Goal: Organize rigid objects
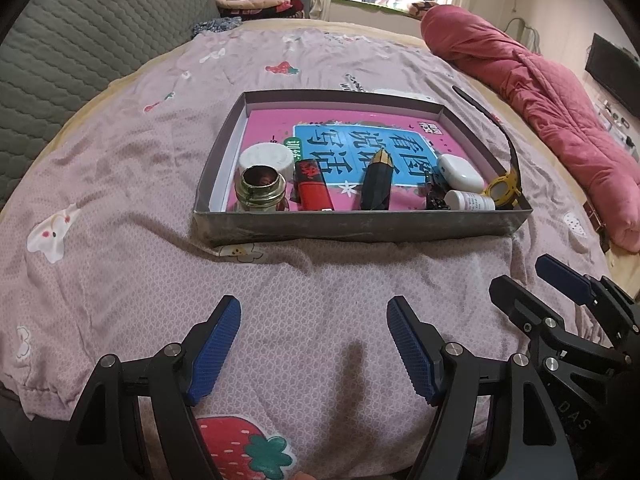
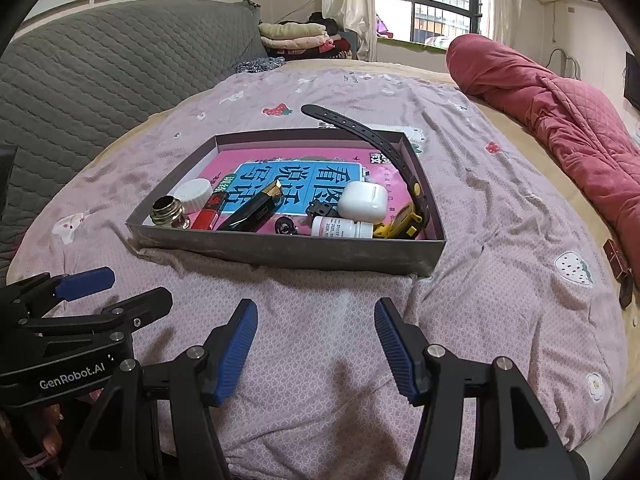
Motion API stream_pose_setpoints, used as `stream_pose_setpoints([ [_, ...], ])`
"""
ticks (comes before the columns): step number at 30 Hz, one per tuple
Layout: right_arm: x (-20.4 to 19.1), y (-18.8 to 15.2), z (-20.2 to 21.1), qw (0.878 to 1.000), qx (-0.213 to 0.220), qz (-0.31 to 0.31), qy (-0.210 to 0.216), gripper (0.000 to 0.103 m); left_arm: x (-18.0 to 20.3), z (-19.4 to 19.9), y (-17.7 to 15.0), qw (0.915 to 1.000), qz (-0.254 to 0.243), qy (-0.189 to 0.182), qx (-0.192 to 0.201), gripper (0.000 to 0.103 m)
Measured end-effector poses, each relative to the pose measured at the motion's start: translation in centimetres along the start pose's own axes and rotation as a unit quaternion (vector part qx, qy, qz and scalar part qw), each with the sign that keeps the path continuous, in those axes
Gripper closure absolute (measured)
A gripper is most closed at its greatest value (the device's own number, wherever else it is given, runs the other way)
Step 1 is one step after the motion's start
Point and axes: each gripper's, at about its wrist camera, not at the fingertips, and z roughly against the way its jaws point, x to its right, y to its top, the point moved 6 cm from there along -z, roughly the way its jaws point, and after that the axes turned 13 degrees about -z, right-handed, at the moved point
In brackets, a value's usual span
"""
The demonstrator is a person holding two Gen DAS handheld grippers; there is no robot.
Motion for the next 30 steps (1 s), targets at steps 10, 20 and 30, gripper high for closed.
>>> stream_pose_setpoints([
  [10,0.17,0.04,0.18,1.0,0.001,0.0,-0.002,0.043,-0.25,-0.19,0.05,1.0,0.001,0.0,-0.002,0.026],
  [20,0.18,0.03,0.29,1.0,0.0,0.003,-0.002,0.043,-0.29,-0.22,0.03,1.0,0.001,0.0,-0.001,0.026],
  [30,0.09,0.0,0.27,1.0,-0.001,0.004,-0.002,0.043,-0.37,-0.19,0.04,1.0,0.0,0.001,-0.002,0.026],
])
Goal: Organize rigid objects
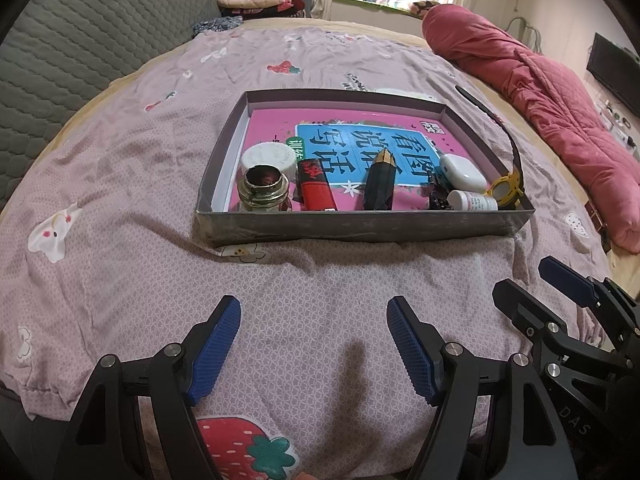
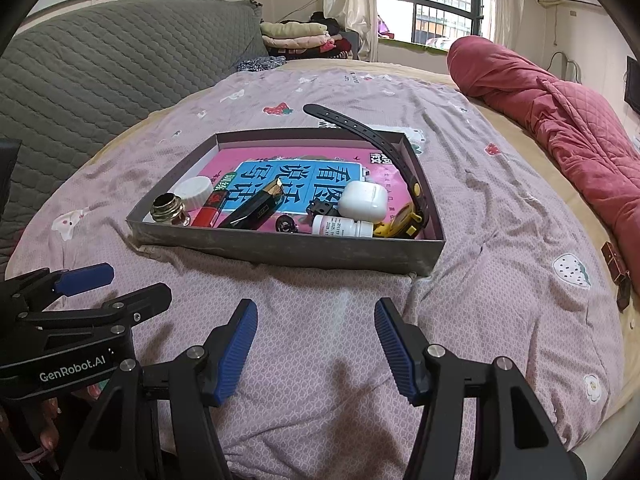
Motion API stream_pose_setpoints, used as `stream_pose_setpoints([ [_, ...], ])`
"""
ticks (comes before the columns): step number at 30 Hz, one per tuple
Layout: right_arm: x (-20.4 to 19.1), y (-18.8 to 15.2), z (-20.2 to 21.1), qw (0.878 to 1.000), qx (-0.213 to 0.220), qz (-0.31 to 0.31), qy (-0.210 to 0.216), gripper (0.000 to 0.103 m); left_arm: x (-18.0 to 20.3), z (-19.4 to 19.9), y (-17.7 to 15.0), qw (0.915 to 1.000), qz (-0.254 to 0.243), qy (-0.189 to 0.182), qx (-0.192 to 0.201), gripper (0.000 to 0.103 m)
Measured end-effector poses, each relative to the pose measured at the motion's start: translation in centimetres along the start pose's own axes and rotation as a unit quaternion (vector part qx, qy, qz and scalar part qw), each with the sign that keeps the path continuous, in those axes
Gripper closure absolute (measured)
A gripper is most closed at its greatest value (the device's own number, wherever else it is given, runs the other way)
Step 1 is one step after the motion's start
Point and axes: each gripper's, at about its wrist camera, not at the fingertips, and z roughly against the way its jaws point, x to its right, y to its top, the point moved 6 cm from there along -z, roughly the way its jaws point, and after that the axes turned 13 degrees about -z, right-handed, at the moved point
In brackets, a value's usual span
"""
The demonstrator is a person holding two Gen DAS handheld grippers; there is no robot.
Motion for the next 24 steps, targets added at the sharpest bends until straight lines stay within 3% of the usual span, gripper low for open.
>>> stream_pose_setpoints([
  [24,0.01,-0.38,-0.09,1.0,-0.005,0.0,0.001,0.043,0.0,-0.46,-0.32,1.0,0.002,0.002,-0.009,0.026],
])
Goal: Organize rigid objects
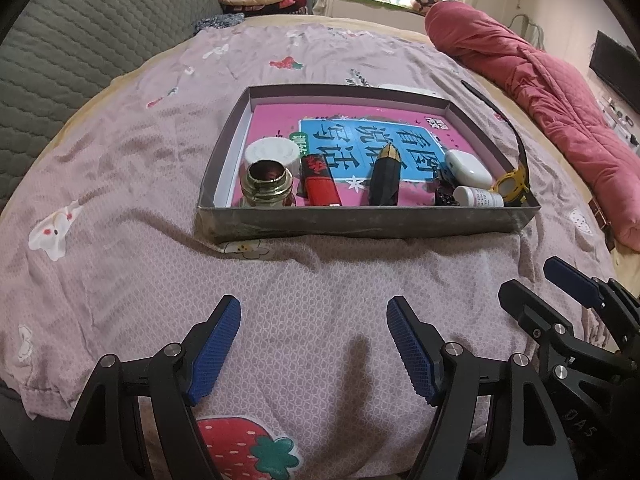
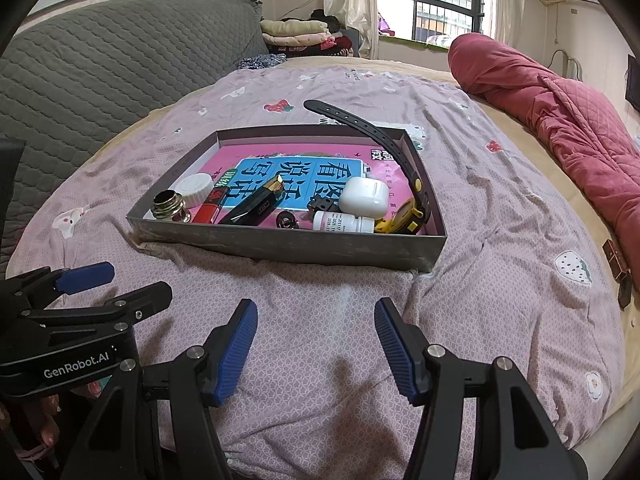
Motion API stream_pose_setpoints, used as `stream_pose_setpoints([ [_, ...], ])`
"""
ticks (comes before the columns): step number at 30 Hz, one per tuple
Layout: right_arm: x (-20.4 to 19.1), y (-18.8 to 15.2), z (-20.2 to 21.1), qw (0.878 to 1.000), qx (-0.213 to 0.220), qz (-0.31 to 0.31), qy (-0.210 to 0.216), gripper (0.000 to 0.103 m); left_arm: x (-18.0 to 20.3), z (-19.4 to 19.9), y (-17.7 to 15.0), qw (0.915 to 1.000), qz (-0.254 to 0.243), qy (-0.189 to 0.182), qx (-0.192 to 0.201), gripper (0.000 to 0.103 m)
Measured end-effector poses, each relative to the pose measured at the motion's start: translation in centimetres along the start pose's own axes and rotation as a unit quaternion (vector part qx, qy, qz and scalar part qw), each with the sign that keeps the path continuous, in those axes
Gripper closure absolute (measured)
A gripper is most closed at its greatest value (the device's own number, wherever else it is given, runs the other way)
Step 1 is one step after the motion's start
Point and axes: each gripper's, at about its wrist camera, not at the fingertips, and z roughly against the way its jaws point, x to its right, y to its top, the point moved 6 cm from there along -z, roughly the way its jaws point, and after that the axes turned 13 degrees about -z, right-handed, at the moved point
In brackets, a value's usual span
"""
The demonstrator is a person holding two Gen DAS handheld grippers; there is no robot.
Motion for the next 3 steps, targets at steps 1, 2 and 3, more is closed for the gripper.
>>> stream_pose_setpoints([
  [1,0.02,-0.01,-0.06,1.0,-0.001,0.0,0.0,0.043,-0.06,-0.11,-0.04,1.0,0.001,-0.001,-0.001,0.026],
  [2,0.07,-0.02,-0.13,1.0,-0.002,-0.001,-0.001,0.043,-0.15,-0.21,-0.07,1.0,0.002,-0.001,-0.002,0.026],
  [3,0.14,0.04,-0.19,1.0,-0.003,-0.002,0.0,0.043,-0.27,-0.28,-0.08,1.0,0.003,0.0,-0.002,0.026],
])
